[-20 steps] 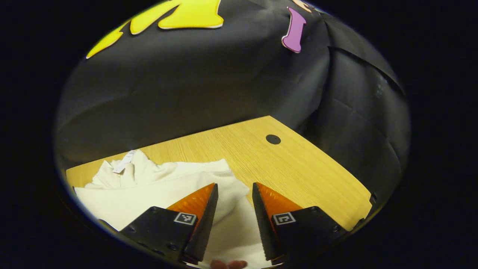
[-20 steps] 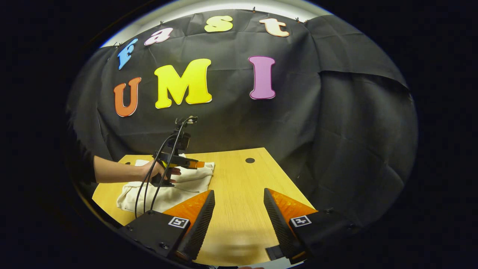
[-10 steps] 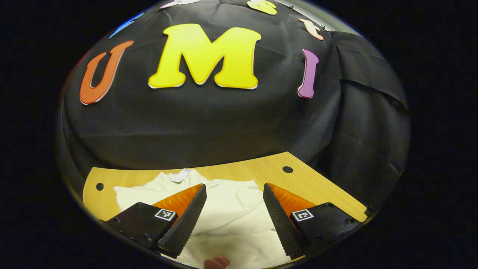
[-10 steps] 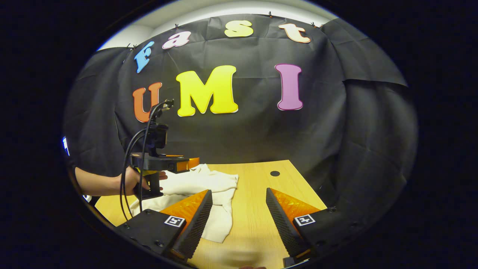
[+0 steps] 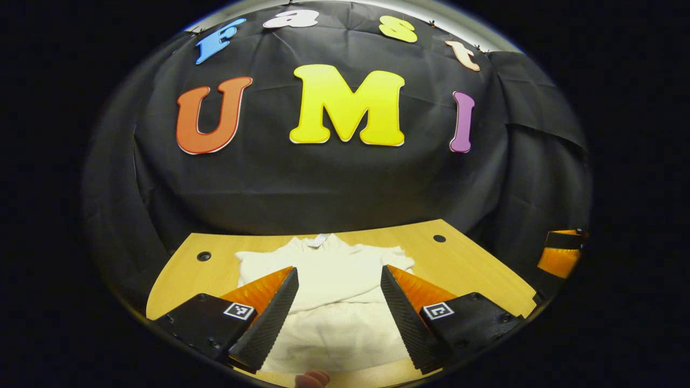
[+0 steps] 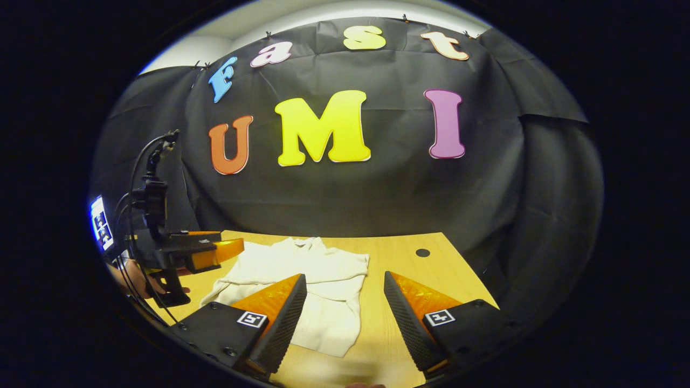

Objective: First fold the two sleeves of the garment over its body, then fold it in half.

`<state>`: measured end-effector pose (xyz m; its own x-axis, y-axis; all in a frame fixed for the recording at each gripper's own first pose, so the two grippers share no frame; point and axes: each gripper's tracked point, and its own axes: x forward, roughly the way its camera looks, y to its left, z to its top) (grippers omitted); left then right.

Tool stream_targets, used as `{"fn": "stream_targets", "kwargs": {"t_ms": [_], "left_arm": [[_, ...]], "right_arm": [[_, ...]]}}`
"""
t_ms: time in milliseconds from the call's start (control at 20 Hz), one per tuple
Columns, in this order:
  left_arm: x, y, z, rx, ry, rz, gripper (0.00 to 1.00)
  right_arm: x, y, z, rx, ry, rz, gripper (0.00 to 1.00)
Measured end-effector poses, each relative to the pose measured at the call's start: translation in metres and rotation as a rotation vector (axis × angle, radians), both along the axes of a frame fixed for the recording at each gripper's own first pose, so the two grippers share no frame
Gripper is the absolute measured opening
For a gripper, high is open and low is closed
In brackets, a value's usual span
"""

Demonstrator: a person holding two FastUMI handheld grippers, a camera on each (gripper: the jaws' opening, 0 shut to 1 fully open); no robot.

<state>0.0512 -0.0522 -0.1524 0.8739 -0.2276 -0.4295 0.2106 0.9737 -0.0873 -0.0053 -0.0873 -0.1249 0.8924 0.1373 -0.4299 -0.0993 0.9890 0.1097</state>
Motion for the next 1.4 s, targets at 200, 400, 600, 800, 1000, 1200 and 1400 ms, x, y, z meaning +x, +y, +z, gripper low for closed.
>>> {"fn": "stream_targets", "kwargs": {"t_ms": [200, 400, 600, 800, 1000, 1200, 1400], "left_arm": [[-0.036, 0.040, -0.020, 0.033, 0.058, 0.057, 0.98], [-0.064, 0.066, -0.047, 0.039, 0.130, 0.074, 0.98], [-0.099, 0.080, -0.103, -0.049, 0.313, 0.030, 0.98], [-0.125, 0.114, -0.144, -0.059, 0.431, 0.062, 0.98], [-0.144, 0.137, -0.170, -0.125, 0.553, 0.107, 0.99], [-0.140, 0.131, -0.190, -0.218, 0.628, 0.119, 0.99], [-0.129, 0.129, -0.198, -0.265, 0.662, 0.131, 0.98]], "right_arm": [[-0.004, 0.012, -0.016, -0.017, 0.029, 0.035, 0.90], [-0.010, 0.009, -0.046, -0.015, 0.111, 0.031, 0.89], [-0.015, -0.006, -0.080, -0.013, 0.214, -0.003, 0.89], [-0.022, -0.016, -0.121, -0.016, 0.337, -0.025, 0.89], [-0.042, -0.014, -0.158, -0.030, 0.475, -0.006, 0.90], [-0.051, -0.005, -0.198, -0.030, 0.600, 0.002, 0.90], [-0.051, 0.006, -0.234, -0.070, 0.697, 0.017, 0.90]]}}
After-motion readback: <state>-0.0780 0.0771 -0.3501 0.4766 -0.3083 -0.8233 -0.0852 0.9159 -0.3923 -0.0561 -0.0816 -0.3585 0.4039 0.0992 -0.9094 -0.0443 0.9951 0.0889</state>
